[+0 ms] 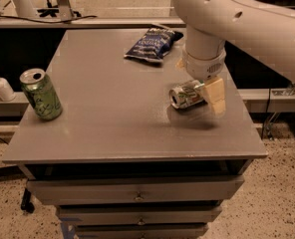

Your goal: Knock 7up can over

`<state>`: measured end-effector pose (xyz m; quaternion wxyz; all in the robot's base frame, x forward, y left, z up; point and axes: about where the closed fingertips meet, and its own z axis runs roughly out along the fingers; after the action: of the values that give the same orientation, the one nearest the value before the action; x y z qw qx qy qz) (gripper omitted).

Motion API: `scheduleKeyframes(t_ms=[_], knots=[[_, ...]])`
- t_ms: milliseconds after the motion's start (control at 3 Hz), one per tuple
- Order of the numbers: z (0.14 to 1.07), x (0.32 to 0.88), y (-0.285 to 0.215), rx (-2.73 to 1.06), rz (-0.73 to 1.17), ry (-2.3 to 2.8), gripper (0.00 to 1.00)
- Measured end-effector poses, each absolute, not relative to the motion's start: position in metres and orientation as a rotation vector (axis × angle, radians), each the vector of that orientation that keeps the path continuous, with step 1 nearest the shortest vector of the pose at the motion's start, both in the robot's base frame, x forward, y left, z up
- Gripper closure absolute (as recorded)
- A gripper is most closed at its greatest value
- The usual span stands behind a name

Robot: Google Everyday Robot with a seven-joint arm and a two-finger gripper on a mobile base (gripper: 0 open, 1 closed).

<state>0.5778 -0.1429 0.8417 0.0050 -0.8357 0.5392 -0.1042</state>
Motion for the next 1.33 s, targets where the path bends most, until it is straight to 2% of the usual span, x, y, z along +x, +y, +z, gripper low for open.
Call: scheduleKeyframes(t_ms=[1333], knots=[[0.8422, 0.5752, -0.1535, -2.6, -0.297, 1.722, 0.0]])
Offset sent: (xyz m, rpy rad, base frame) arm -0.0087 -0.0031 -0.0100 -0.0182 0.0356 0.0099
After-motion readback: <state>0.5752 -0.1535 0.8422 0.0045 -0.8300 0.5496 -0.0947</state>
